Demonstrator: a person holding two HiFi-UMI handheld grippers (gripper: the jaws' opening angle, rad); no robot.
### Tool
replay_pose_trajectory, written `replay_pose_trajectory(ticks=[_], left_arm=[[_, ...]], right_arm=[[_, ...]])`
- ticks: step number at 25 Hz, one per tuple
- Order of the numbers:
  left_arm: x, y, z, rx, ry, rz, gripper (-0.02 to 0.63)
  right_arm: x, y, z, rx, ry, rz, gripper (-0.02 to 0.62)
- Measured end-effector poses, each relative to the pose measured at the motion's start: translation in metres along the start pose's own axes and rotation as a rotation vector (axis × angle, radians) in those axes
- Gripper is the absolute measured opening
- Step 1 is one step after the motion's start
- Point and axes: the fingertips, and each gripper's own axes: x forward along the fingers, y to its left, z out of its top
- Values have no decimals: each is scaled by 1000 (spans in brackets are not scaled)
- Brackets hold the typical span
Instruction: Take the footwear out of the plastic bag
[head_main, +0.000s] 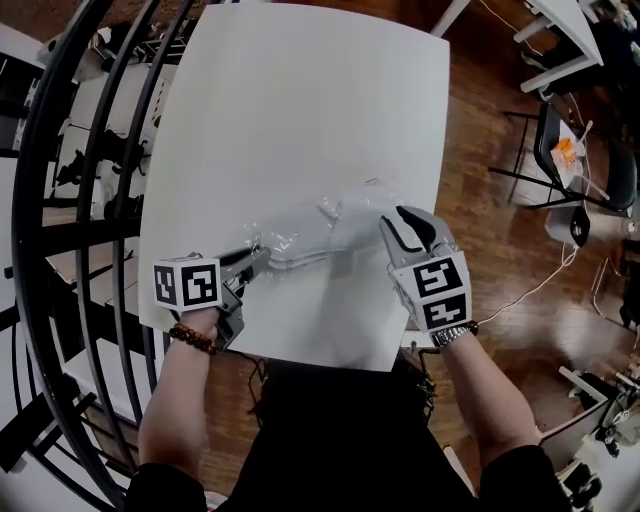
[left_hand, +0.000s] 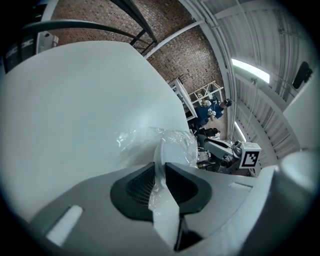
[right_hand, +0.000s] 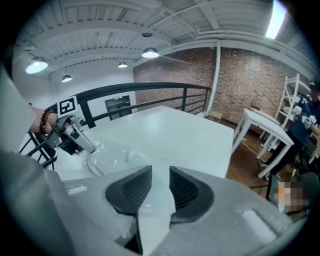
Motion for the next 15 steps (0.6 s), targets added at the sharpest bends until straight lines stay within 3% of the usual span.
replay_pose_trajectory(ticks=[2, 6, 11, 15], left_arm=[[0, 0, 0, 1, 0, 2, 87], [0, 2, 1, 3, 2, 6, 91], [0, 2, 2, 19, 9, 11, 97], [-2, 5, 7, 80, -13, 15, 110]], right_arm=[[3, -28, -13, 69, 34, -14, 95], [18, -48, -34, 236, 110, 80, 136], [28, -53, -41, 315, 144, 190, 166], [32, -50, -44, 329, 154, 240, 164]])
